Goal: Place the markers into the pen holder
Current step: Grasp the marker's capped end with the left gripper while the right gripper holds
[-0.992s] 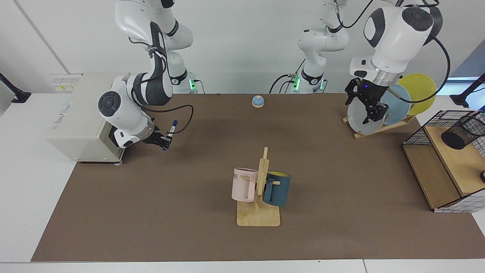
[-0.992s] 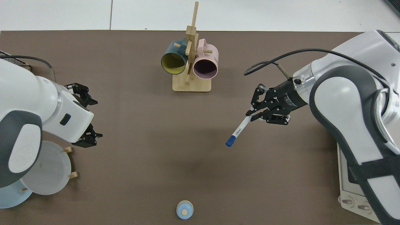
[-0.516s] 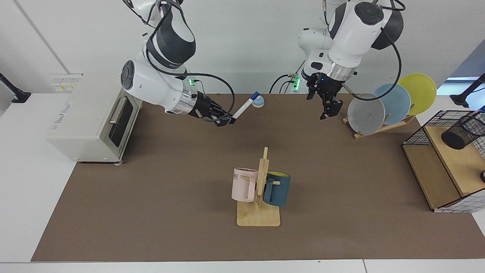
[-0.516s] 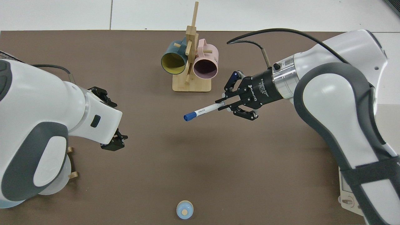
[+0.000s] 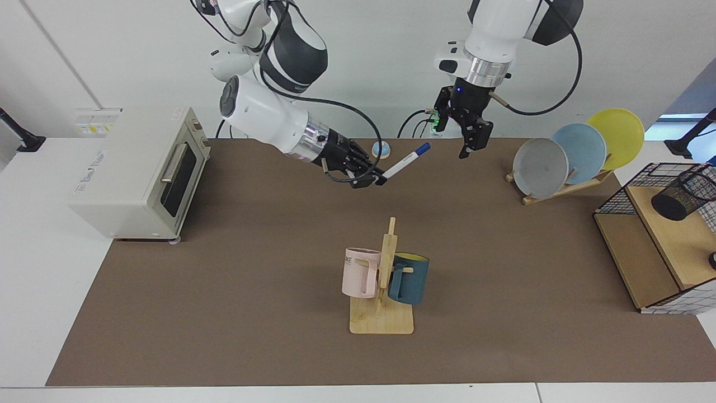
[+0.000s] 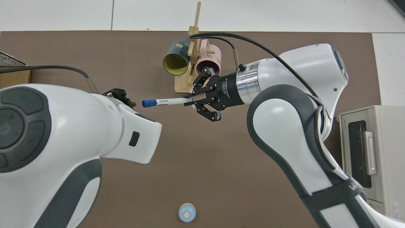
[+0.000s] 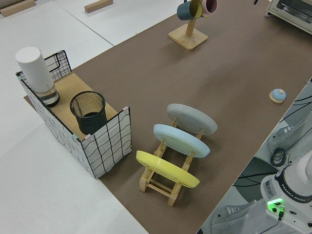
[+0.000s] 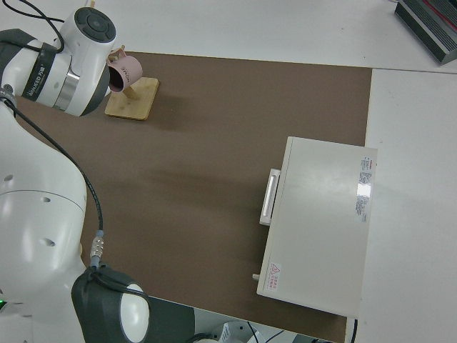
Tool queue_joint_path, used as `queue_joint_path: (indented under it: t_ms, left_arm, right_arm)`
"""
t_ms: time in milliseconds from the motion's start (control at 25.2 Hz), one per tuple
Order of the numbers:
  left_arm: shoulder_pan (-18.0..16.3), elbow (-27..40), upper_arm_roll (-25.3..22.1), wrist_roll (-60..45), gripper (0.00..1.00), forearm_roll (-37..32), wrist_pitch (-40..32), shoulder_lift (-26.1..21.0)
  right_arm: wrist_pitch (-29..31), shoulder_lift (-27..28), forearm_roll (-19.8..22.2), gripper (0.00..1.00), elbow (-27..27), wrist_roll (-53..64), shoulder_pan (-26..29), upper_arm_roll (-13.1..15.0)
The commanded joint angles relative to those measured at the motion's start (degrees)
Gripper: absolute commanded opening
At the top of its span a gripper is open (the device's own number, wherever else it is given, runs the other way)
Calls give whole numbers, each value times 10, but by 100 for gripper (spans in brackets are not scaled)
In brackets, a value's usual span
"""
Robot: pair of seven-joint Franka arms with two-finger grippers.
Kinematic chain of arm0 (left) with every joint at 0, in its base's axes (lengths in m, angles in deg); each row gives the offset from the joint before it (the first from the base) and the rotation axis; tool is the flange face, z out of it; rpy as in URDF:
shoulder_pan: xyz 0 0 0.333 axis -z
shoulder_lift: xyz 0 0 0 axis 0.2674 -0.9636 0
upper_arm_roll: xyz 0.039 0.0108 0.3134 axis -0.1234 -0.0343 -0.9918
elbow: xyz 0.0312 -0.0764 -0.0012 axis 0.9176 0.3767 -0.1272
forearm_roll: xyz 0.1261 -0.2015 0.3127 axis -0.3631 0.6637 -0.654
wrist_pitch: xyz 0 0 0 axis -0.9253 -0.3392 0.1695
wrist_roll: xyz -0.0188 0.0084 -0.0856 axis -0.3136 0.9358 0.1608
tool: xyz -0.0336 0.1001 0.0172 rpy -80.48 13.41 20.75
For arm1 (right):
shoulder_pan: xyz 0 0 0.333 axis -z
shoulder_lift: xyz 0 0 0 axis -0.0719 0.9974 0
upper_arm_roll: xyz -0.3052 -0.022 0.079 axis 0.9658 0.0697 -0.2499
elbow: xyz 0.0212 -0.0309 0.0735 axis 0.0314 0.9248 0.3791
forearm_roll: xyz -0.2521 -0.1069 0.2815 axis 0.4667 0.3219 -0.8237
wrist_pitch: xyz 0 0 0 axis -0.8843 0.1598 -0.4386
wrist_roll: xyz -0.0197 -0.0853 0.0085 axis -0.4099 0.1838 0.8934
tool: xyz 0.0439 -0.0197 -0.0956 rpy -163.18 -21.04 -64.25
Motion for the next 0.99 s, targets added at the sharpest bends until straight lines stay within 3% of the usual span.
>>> queue_joint_path:
  t_ms: [0, 278, 556, 952]
  left_arm:
    - [7, -16, -6, -10, 100, -18, 4, -10]
    - [12, -31, 13, -78, 100, -62, -1, -11]
    - [19, -29, 17, -83, 99, -50, 17, -15]
    - [26, -33, 21, -82, 96, -42, 74, -62]
  right_arm:
    - [9, 8, -5, 0, -10, -8, 4, 2]
    - [9, 8, -5, 0, -10, -5, 4, 2]
    - [10, 7, 11, 0, -9, 5, -9, 2]
    - [2, 7, 14, 0, -7, 41, -7, 2]
